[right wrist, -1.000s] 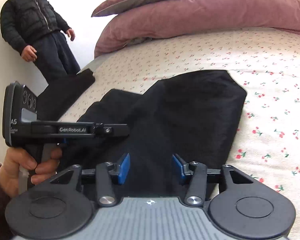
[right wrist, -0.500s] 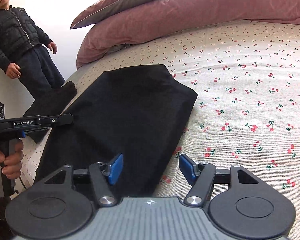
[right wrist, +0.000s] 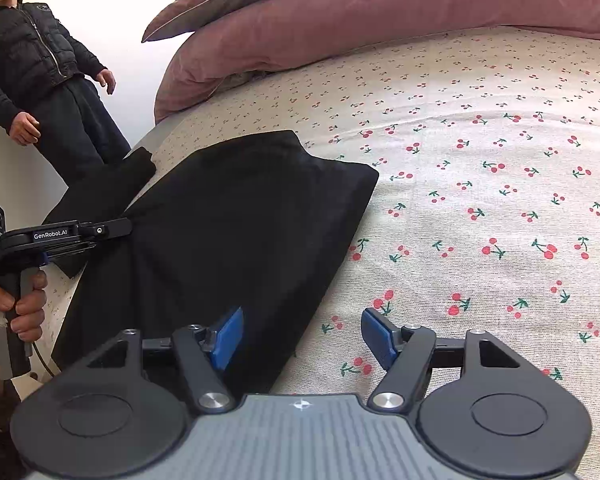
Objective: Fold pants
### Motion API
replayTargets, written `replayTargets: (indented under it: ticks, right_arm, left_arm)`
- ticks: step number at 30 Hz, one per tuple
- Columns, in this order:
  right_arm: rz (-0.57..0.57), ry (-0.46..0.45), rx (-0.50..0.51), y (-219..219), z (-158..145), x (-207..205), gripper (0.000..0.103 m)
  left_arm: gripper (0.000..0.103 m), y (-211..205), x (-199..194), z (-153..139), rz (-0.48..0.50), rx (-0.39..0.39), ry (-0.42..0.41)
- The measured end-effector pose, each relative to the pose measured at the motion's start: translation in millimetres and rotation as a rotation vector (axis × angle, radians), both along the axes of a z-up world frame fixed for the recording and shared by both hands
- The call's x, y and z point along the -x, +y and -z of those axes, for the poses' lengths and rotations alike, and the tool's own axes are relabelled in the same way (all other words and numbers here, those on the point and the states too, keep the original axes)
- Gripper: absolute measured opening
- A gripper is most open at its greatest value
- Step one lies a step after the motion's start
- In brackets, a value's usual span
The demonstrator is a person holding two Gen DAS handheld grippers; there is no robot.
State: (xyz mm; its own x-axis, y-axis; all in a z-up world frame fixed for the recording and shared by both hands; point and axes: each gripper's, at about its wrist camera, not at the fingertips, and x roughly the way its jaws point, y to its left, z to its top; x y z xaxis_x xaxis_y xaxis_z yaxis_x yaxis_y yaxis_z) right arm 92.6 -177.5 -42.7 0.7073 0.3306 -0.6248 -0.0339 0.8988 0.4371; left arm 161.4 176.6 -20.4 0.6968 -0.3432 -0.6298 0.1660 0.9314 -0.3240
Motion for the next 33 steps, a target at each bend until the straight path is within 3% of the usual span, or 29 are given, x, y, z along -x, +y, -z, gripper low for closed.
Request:
replayTargets:
  ticks: [1,2,4,7,9,14,17,22,33]
  right_arm:
    - [-0.002,0.003,-0.011,0,0,-1,0.070]
    - [-0.002,0.006,-0.026,-2,0,-2,0.073]
    - [-0.006,0.013,-0.076,-5,4,-5,0.075]
    - [-0.007,0.040,-0.176,-10,16,-13,0.076]
    - [0.018,0.031,-0.251,-14,22,-17,0.074]
    - [0.087,0.055,-0.424,-21,42,-27,0.032]
    - [0.117,0.075,-0.440,-24,37,-26,0.019]
    - [0.159,0.022,-0.377,-43,9,-19,0.013]
    - [0.380,-0.088,-0.365,-150,0,-17,0.012]
  left_arm:
    - [0.056,2,-1,2,-0.008,0.007,0.009]
    - [0.080,5,-2,4,-0.022,0.022,0.022]
    - [0.079,13,-6,13,-0.014,0.085,0.060]
    - [0.075,17,-20,31,0.047,0.214,0.172]
    - [0.056,19,-27,46,0.055,0.301,0.237]
    - [0.035,21,-34,64,0.047,0.452,0.287]
    - [0.026,17,-34,68,0.041,0.519,0.304]
    - [0.023,-15,-44,65,0.058,0.527,0.312]
    - [0.021,-133,-94,64,0.174,0.535,0.253]
